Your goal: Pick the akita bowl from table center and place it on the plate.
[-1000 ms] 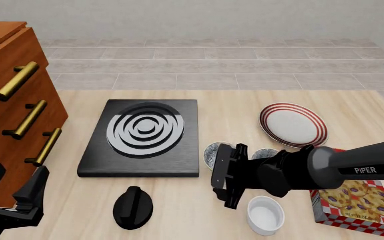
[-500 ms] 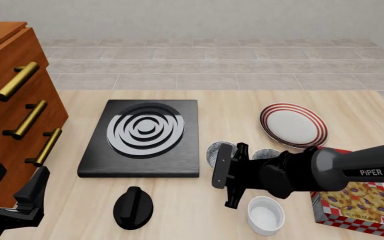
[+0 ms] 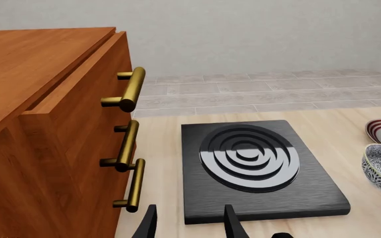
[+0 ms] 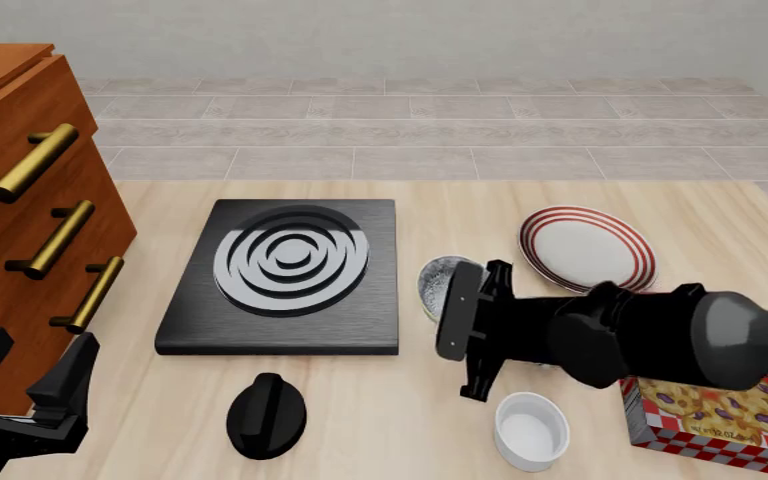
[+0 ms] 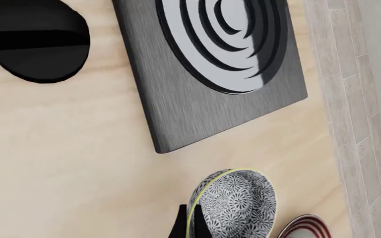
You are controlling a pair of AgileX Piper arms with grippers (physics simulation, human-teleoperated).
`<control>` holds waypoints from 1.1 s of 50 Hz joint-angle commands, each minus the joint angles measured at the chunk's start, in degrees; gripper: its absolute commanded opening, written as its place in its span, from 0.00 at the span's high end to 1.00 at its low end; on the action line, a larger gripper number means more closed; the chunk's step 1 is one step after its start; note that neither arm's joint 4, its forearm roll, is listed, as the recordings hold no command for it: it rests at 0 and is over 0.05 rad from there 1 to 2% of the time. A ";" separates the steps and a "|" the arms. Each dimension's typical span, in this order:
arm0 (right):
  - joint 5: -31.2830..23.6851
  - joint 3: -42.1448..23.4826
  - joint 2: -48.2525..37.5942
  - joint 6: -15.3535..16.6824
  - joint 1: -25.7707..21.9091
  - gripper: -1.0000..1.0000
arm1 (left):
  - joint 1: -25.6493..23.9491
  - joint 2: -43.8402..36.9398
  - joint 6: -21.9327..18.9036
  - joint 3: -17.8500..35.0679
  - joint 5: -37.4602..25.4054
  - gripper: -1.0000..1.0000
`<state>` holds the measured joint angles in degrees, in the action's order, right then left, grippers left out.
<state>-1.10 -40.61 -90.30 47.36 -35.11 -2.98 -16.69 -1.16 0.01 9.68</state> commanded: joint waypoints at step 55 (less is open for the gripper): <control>0.82 -11.20 -0.56 -24.14 26.86 1.00 | -0.42 2.68 0.86 0.00 -2.77 0.00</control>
<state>-2.12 -51.10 -88.25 25.58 -12.62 -3.33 -13.63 -0.25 0.01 6.66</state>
